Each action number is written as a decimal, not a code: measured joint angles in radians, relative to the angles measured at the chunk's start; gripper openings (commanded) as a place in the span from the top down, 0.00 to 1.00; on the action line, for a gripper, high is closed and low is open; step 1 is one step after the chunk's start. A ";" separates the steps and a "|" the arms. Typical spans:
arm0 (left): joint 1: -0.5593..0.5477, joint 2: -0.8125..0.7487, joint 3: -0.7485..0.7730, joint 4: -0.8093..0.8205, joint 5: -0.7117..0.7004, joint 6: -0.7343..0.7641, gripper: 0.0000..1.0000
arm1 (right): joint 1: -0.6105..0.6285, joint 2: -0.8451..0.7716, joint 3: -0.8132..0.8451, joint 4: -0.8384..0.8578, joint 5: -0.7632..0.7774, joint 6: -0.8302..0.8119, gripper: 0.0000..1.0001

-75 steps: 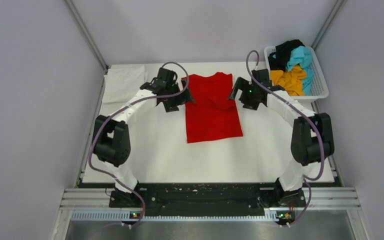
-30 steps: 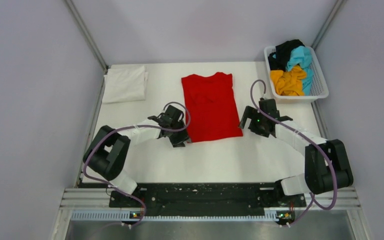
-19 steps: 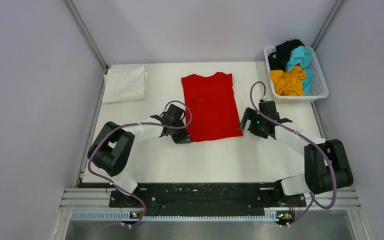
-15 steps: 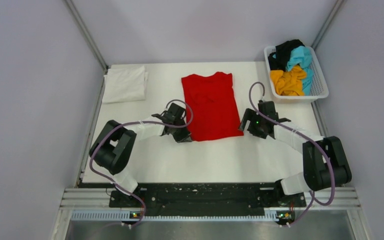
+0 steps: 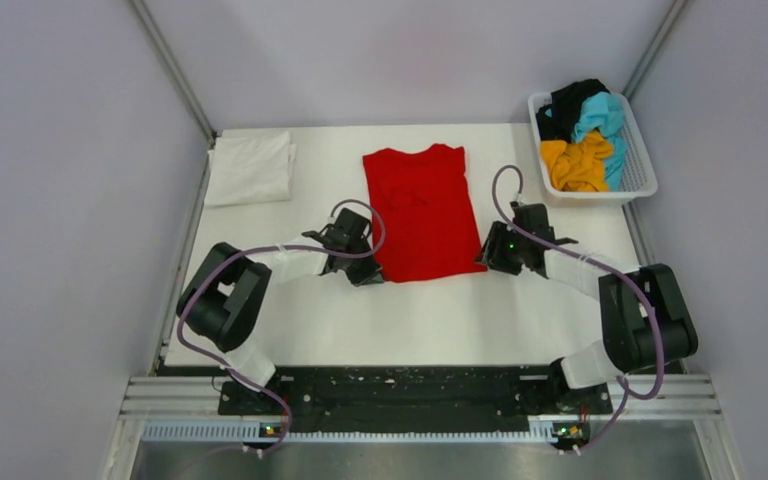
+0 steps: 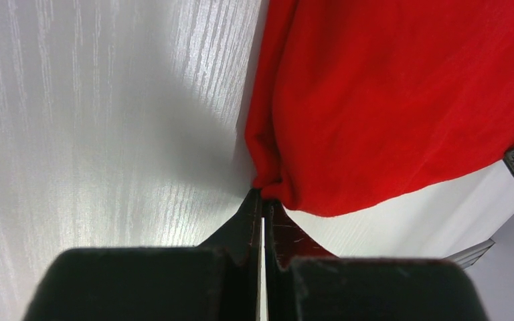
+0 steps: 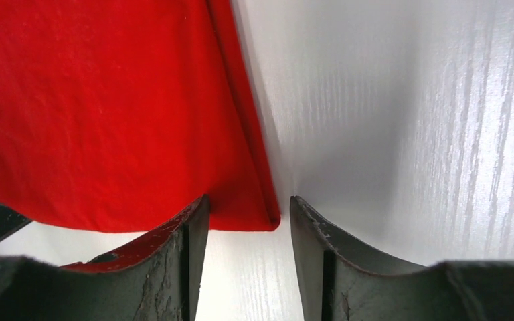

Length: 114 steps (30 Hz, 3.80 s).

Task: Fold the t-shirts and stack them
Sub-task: Grab one side of the 2/3 rectangular tshirt with both arms, then fold the long partially folded tshirt into a neat square

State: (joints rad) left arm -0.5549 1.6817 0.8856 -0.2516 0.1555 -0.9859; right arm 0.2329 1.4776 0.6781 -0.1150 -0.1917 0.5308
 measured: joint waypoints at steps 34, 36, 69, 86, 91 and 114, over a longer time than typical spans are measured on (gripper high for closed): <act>-0.484 -0.642 -0.283 -0.336 -0.181 -0.322 1.00 | 0.118 -0.710 -0.126 -0.733 -0.242 0.037 1.00; -0.498 -0.657 -0.245 -0.378 -0.195 -0.325 1.00 | 0.118 -0.740 -0.108 -0.792 -0.253 0.041 1.00; 0.064 0.018 0.489 -0.257 -0.237 0.238 1.00 | -0.040 0.013 0.499 -0.421 -0.003 -0.007 1.00; 0.194 0.427 0.800 -0.297 0.014 0.303 0.01 | -0.073 0.443 0.737 -0.319 0.032 -0.031 0.04; 0.193 0.407 0.821 -0.298 0.065 0.301 0.01 | -0.076 0.388 0.730 -0.311 0.008 -0.030 0.01; 0.036 0.231 0.304 0.068 0.297 0.080 0.01 | -0.060 0.122 0.008 0.162 -0.510 0.249 0.01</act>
State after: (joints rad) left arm -0.5186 1.9125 1.1893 -0.1837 0.4522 -0.9054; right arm 0.1726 1.5997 0.6857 0.0471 -0.7017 0.7795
